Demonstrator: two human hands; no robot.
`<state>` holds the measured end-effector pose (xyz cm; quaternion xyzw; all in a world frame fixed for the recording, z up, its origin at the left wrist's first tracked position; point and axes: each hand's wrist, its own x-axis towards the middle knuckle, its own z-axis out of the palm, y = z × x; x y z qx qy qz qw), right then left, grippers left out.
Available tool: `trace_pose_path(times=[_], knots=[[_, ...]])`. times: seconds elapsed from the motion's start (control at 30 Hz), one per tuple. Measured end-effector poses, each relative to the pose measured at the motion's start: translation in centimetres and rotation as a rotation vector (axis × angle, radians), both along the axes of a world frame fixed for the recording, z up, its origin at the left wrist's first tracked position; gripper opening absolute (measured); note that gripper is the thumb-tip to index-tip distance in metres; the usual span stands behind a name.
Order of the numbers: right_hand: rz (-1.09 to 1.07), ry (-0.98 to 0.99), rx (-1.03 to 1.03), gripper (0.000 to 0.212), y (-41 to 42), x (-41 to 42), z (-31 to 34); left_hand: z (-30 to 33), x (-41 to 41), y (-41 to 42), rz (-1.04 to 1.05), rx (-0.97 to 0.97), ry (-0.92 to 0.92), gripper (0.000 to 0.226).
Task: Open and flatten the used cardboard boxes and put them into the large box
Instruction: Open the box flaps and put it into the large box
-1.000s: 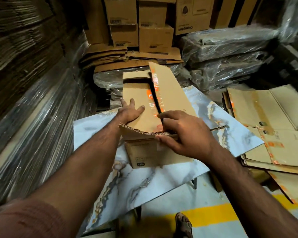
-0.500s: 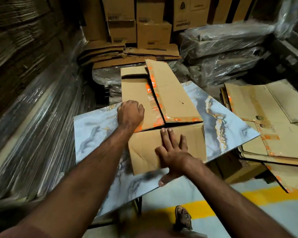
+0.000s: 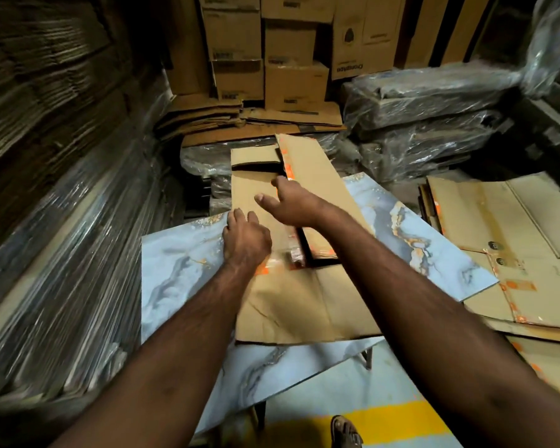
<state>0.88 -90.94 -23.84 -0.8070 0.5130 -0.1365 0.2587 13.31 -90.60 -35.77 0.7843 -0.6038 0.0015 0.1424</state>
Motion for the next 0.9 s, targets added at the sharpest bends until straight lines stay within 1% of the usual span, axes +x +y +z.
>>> trace_pose_path(times=[0.03, 0.1, 0.17, 0.2, 0.27, 0.33, 0.43, 0.57, 0.63, 0.7, 0.8, 0.87, 0.9], knots=[[-0.02, -0.106, 0.085, 0.073, -1.4, 1.2, -0.6, -0.1, 0.0, -0.1, 0.024, -0.009, -0.006, 0.045], [-0.144, -0.273, 0.221, 0.078, -3.3, 3.1, -2.6, -0.4, 0.1, -0.1, 0.073, -0.027, 0.011, 0.051], [-0.298, -0.355, 0.288, 0.079, -4.1, 4.5, -4.8, -0.5, 0.3, -0.2, 0.099, -0.013, 0.05, 0.058], [-0.356, -0.356, 0.314, 0.078, -4.2, 4.8, -5.9, -0.6, 0.4, -0.3, 0.107, 0.015, 0.072, 0.061], [-0.396, -0.283, 0.304, 0.076, -4.3, 5.0, -7.3, -0.8, 0.6, -0.7, 0.104, 0.057, 0.08, 0.064], [-0.378, -0.204, 0.203, 0.075, -4.6, 4.6, -7.8, -0.9, 0.6, -0.9, 0.096, 0.091, 0.06, 0.064], [-0.377, -0.111, 0.06, 0.077, -5.7, 3.8, -6.8, -0.7, 0.2, -1.6, 0.116, 0.137, 0.064, 0.061], [-0.316, 0.164, 0.065, 0.087, -7.5, 3.0, -4.8, 1.3, 0.2, -4.1, 0.215, 0.255, 0.133, 0.049], [-0.287, 0.255, 0.051, 0.086, -8.4, 1.8, -3.9, 1.7, 0.0, -5.4, 0.254, 0.311, 0.166, 0.049], [-0.284, 0.277, -0.016, 0.077, -9.2, -0.1, -2.5, 0.9, -0.7, -5.9, 0.257, 0.268, 0.15, 0.048], [-0.342, 0.299, -0.174, 0.066, -11.2, -4.2, -0.4, -0.6, -1.0, -5.7, 0.228, 0.154, 0.021, 0.053], [-0.411, 0.336, -0.228, 0.066, -13.2, -7.5, -0.1, -0.7, -0.8, -6.0, 0.223, 0.155, 0.004, 0.059], [-0.407, 0.384, -0.208, 0.07, -14.1, -9.1, -0.5, -0.7, -0.7, -6.3, 0.222, 0.158, 0.003, 0.06]])
